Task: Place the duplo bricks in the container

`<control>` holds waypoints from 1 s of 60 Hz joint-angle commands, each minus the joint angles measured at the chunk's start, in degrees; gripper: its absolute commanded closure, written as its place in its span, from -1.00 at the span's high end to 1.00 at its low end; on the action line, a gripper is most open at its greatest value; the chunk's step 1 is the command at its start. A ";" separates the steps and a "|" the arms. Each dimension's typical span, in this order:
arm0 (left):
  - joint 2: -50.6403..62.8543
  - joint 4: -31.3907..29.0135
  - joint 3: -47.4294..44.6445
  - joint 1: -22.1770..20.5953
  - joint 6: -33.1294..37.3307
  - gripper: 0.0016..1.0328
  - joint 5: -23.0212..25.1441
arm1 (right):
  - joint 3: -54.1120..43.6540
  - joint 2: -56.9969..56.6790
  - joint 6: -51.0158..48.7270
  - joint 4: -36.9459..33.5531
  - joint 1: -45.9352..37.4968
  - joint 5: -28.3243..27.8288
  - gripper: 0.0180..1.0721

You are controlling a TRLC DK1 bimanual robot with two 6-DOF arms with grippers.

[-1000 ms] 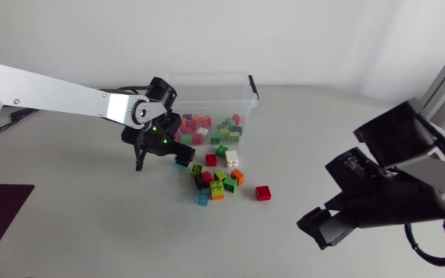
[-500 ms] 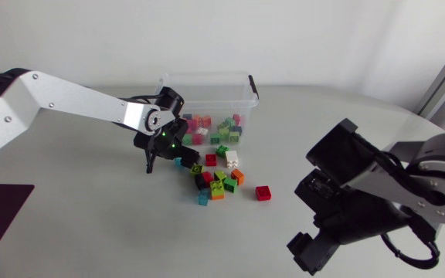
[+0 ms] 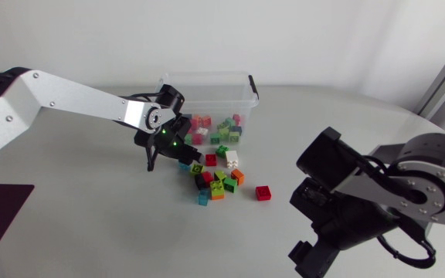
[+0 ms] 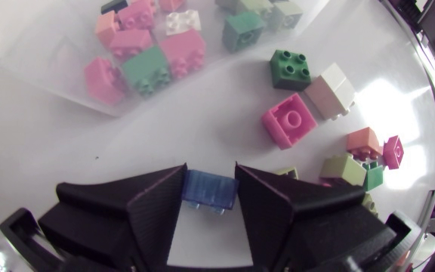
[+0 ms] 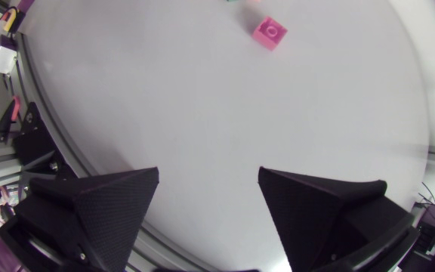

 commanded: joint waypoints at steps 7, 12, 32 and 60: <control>1.43 -3.97 2.97 0.31 2.65 0.19 0.42 | 0.50 1.03 -1.59 -0.88 0.22 0.34 0.81; 1.34 -5.12 3.59 0.40 2.92 0.25 0.42 | 0.24 1.12 -1.94 -0.88 -0.04 0.25 0.81; 3.80 -9.86 5.44 0.49 6.61 0.29 0.25 | -0.29 2.00 -2.91 -0.88 0.22 0.25 0.82; 4.68 -9.95 6.23 0.66 9.68 -0.21 0.51 | -0.56 3.58 -4.05 -1.67 2.15 -1.24 0.82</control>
